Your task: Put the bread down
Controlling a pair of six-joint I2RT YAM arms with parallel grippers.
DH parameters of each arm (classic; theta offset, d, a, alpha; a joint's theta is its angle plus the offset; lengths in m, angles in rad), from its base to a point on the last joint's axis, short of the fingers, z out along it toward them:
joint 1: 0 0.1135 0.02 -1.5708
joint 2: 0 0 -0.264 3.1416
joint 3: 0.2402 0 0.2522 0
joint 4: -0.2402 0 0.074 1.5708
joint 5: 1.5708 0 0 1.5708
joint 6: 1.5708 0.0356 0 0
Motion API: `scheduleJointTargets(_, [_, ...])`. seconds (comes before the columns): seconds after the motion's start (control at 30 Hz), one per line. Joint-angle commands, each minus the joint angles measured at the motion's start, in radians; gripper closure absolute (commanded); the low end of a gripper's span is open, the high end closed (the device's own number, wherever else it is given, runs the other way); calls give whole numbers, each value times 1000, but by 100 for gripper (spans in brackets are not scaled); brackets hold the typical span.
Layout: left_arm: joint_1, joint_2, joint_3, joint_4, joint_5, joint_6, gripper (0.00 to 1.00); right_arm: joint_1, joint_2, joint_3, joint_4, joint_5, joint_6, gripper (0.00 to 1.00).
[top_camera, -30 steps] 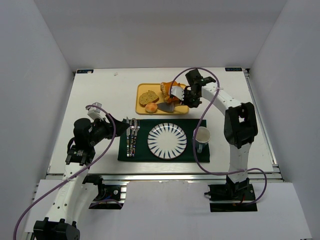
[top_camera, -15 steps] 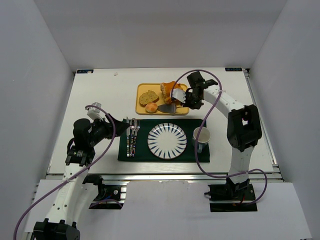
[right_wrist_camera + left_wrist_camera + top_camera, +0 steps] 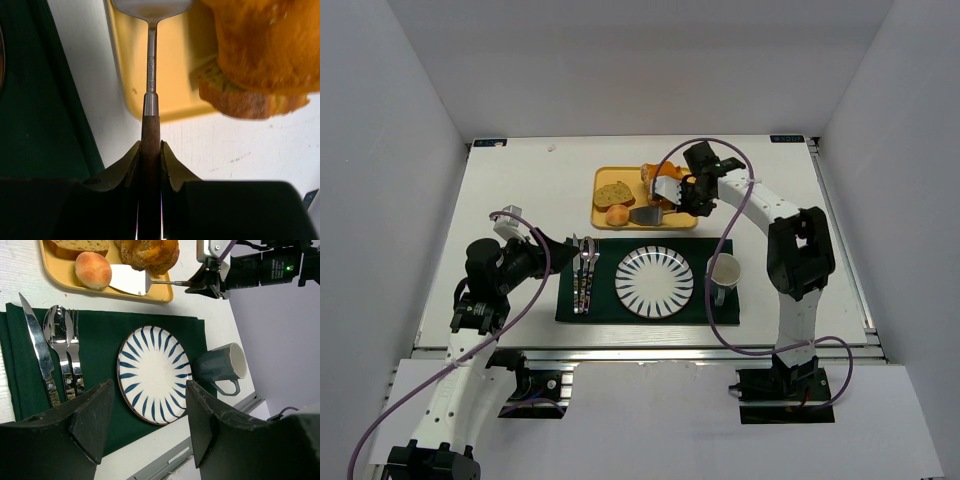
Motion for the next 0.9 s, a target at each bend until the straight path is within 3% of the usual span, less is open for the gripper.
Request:
scheduleJointTargets(0.0, [-4,-13,1,0,-5,-1,32,20,33,62,12,-60,2,100])
scheduleJointTargets(0.87, [-4,12,33,-16,-4,4,32,54,162,163,8,-220,130,100])
